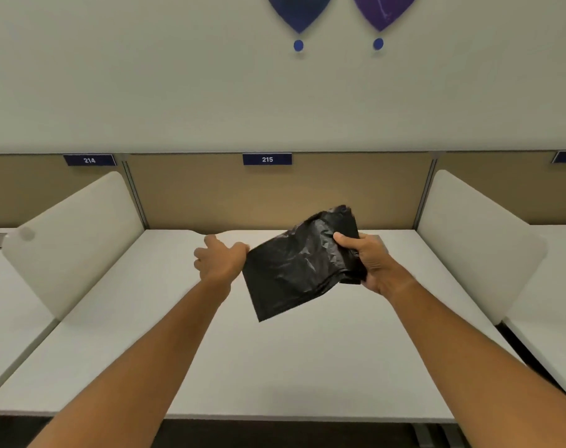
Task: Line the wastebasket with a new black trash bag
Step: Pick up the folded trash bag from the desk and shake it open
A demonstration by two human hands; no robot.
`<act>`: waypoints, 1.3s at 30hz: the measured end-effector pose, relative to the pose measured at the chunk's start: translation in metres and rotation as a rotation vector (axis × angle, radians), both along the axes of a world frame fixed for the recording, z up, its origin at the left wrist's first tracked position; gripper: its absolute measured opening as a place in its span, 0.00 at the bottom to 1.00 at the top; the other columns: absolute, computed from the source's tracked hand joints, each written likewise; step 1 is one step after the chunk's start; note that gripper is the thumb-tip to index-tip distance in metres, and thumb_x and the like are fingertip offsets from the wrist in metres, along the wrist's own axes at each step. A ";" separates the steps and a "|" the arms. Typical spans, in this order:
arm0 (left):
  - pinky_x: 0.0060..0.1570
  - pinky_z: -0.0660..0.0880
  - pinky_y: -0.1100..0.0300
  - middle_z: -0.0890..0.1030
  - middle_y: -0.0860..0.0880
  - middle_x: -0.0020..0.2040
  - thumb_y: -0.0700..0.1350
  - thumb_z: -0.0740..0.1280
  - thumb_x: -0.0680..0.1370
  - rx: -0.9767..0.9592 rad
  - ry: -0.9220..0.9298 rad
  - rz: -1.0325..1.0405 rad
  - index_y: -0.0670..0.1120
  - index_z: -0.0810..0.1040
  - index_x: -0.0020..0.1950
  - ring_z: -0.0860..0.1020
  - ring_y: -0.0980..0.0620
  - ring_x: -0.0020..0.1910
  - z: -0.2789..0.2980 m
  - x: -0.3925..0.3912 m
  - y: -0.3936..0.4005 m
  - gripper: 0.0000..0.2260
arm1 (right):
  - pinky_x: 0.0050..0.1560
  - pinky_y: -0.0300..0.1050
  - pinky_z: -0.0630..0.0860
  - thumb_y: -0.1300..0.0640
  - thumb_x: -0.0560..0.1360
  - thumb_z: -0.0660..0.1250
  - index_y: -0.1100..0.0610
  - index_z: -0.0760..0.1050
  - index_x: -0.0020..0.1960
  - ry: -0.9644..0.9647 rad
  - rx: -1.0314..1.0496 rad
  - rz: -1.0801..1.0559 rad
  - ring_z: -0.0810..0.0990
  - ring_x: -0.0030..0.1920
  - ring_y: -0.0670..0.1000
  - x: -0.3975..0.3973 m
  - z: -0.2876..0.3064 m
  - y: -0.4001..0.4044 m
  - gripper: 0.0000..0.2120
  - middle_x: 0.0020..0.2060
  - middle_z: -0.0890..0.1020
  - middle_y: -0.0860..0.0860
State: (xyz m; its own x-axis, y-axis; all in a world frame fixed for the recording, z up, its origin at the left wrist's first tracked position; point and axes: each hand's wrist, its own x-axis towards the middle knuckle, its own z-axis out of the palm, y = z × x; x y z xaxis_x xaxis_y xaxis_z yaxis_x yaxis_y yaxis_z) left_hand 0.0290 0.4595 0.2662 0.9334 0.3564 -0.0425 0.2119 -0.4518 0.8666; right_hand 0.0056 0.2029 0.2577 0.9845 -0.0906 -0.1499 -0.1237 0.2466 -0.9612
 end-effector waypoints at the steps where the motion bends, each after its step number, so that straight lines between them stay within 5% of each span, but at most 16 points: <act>1: 0.58 0.72 0.48 0.71 0.41 0.65 0.49 0.70 0.74 0.087 -0.061 -0.003 0.45 0.67 0.69 0.70 0.40 0.64 0.001 -0.005 -0.010 0.26 | 0.36 0.50 0.81 0.57 0.70 0.75 0.61 0.82 0.50 -0.043 -0.074 -0.006 0.85 0.39 0.59 0.002 0.006 0.004 0.11 0.41 0.86 0.58; 5: 0.52 0.78 0.52 0.83 0.46 0.48 0.46 0.72 0.72 -0.220 -0.188 -0.282 0.45 0.80 0.51 0.81 0.46 0.50 0.012 -0.017 -0.063 0.10 | 0.40 0.50 0.83 0.58 0.70 0.75 0.62 0.83 0.47 -0.221 -0.267 0.055 0.84 0.39 0.57 0.005 0.015 0.022 0.09 0.40 0.86 0.60; 9: 0.53 0.80 0.47 0.85 0.43 0.46 0.49 0.71 0.74 -0.398 -0.176 -0.329 0.43 0.83 0.48 0.83 0.46 0.48 0.016 -0.020 -0.087 0.10 | 0.45 0.49 0.82 0.55 0.75 0.71 0.62 0.83 0.49 -0.289 -0.355 0.177 0.85 0.44 0.55 0.001 0.015 0.025 0.11 0.44 0.86 0.61; 14: 0.54 0.80 0.47 0.86 0.45 0.43 0.53 0.72 0.73 -0.399 -0.192 -0.342 0.44 0.85 0.43 0.84 0.45 0.47 0.015 -0.018 -0.088 0.12 | 0.38 0.43 0.80 0.52 0.80 0.61 0.61 0.83 0.50 -0.228 -0.345 0.244 0.86 0.43 0.53 -0.002 0.019 0.018 0.15 0.43 0.86 0.56; 20: 0.49 0.82 0.49 0.86 0.45 0.40 0.51 0.72 0.73 -0.351 -0.202 -0.374 0.45 0.85 0.40 0.85 0.47 0.43 0.021 -0.020 -0.089 0.10 | 0.39 0.48 0.82 0.55 0.77 0.69 0.62 0.83 0.44 -0.295 -0.393 0.221 0.85 0.40 0.53 -0.003 0.019 0.019 0.10 0.38 0.86 0.56; 24: 0.44 0.82 0.47 0.84 0.37 0.39 0.49 0.69 0.76 -0.294 -0.236 -0.326 0.38 0.82 0.39 0.83 0.40 0.39 0.021 -0.016 -0.087 0.14 | 0.34 0.43 0.78 0.59 0.76 0.69 0.61 0.81 0.39 -0.258 -0.349 0.119 0.82 0.33 0.49 0.000 0.020 0.022 0.08 0.33 0.83 0.53; 27: 0.36 0.74 0.53 0.77 0.41 0.32 0.49 0.69 0.76 -0.294 -0.245 -0.266 0.36 0.79 0.36 0.75 0.46 0.33 0.018 -0.009 -0.069 0.17 | 0.31 0.39 0.73 0.63 0.75 0.68 0.59 0.78 0.35 -0.204 -0.292 -0.020 0.75 0.28 0.49 0.002 0.023 0.011 0.10 0.28 0.79 0.52; 30: 0.38 0.75 0.52 0.77 0.41 0.33 0.50 0.69 0.76 -0.311 -0.223 -0.188 0.35 0.79 0.37 0.74 0.46 0.34 0.013 0.001 -0.039 0.18 | 0.26 0.37 0.71 0.66 0.74 0.67 0.60 0.76 0.33 -0.172 -0.182 -0.141 0.73 0.24 0.48 -0.001 0.027 -0.017 0.11 0.23 0.78 0.49; 36: 0.52 0.79 0.45 0.83 0.40 0.48 0.52 0.70 0.76 -0.280 -0.178 0.010 0.40 0.84 0.46 0.81 0.41 0.48 0.002 0.018 0.026 0.14 | 0.30 0.45 0.78 0.64 0.73 0.69 0.64 0.79 0.40 -0.098 -0.015 -0.269 0.80 0.29 0.54 -0.010 0.027 -0.070 0.04 0.29 0.82 0.55; 39: 0.46 0.77 0.50 0.82 0.37 0.50 0.51 0.70 0.75 -0.225 -0.118 0.113 0.38 0.83 0.46 0.79 0.39 0.46 -0.008 0.025 0.060 0.15 | 0.33 0.46 0.79 0.63 0.72 0.68 0.62 0.79 0.38 -0.082 0.012 -0.355 0.81 0.31 0.54 -0.014 0.024 -0.088 0.05 0.28 0.82 0.54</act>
